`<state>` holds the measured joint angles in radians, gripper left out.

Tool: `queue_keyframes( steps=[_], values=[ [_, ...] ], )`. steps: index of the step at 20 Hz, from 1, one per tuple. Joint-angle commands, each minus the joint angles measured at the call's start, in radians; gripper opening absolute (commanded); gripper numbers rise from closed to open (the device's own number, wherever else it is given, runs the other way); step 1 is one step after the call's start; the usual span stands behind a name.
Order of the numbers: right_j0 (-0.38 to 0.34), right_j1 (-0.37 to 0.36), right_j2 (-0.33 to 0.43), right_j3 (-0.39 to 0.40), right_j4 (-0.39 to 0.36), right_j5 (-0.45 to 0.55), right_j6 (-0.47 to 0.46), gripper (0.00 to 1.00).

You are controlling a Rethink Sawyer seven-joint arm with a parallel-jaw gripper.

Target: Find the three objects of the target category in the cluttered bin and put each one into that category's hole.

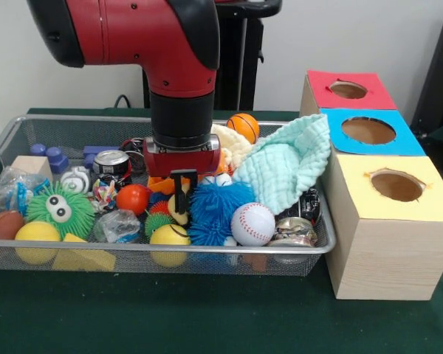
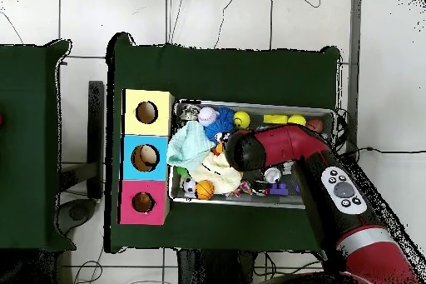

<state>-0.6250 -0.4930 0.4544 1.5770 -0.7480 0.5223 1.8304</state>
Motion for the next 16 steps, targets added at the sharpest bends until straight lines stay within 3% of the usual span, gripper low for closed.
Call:
queue_keyframes(
  steps=[1, 4, 10, 16],
  values=[
    [0.041, 0.047, -0.07, 0.03, -0.043, 0.081, -0.04, 0.0],
    [0.054, 0.024, -0.06, 0.021, -0.053, 0.068, -0.063, 0.0],
    [0.074, -0.114, -0.007, -0.028, 0.039, 0.282, -0.201, 0.0],
    [0.073, -0.15, 0.022, -0.082, 0.052, 0.389, -0.263, 0.0]
  ],
)
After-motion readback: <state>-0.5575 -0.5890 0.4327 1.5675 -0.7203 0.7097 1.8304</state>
